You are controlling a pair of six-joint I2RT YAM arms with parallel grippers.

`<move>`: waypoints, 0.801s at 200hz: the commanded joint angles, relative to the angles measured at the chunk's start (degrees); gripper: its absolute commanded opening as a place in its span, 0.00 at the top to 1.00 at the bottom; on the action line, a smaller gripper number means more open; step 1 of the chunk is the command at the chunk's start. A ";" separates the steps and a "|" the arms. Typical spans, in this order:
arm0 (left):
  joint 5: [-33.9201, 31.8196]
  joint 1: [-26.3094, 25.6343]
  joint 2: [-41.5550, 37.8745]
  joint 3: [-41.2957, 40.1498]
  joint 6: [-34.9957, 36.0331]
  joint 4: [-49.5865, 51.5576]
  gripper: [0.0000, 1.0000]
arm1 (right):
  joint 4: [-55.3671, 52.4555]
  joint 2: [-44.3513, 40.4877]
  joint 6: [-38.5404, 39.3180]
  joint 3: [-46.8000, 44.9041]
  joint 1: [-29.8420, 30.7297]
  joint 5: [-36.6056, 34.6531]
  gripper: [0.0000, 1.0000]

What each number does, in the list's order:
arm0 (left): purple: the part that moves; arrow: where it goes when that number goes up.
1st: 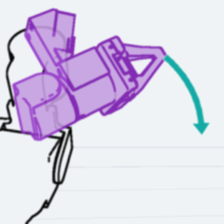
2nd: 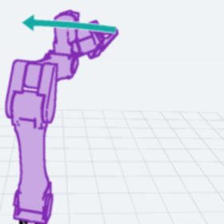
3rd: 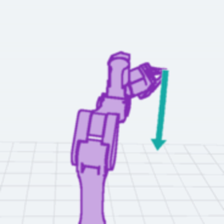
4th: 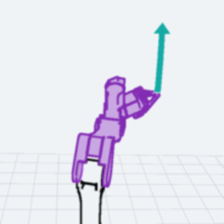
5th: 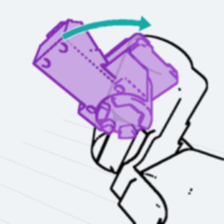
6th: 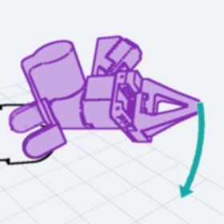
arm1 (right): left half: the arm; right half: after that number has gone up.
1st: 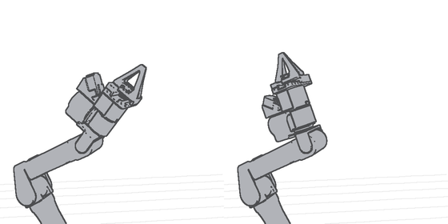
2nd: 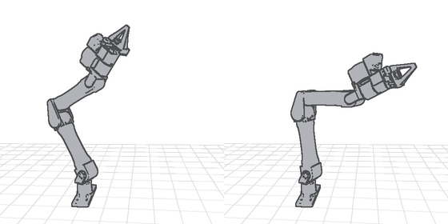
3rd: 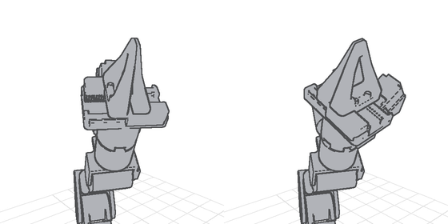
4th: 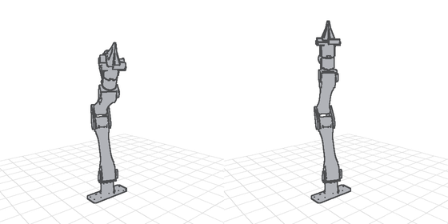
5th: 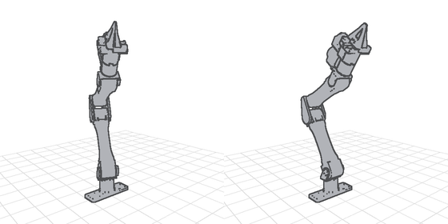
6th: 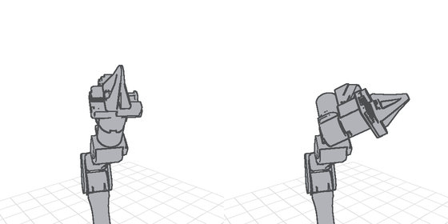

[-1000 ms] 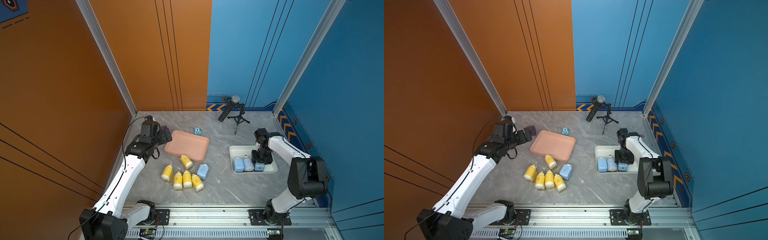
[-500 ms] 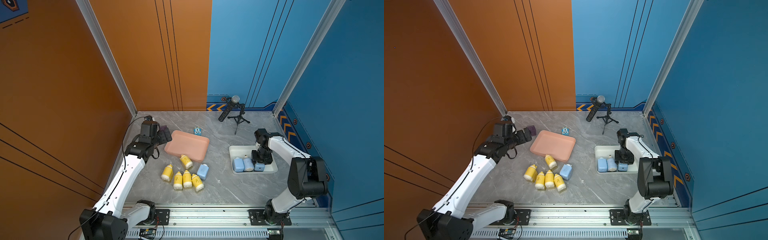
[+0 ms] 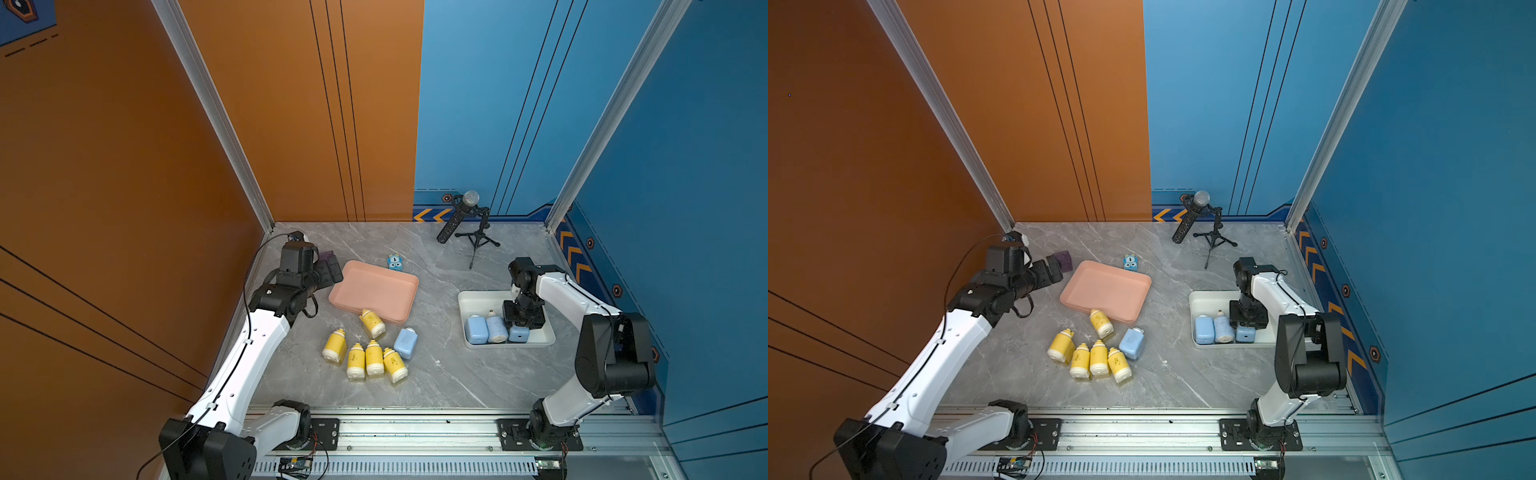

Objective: Place the pencil sharpeners by color into the storage box
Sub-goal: Place the pencil sharpener in the storage box.

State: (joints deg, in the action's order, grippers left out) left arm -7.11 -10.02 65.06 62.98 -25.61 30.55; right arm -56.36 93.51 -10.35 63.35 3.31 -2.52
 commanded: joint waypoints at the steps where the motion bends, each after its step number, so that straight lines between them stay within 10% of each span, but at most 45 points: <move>1: 1.14 0.52 0.24 -0.25 -0.70 0.39 0.02 | -1.72 1.69 -0.34 -0.69 -0.24 1.03 0.49; 160: 1.62 1.01 0.51 -0.34 -0.89 0.22 0.02 | -2.66 1.55 -0.34 -0.07 -0.23 0.91 0.38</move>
State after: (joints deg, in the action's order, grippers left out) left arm -6.70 -9.41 65.39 62.98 -26.04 30.55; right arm -56.97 94.52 -10.33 63.35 3.31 -2.55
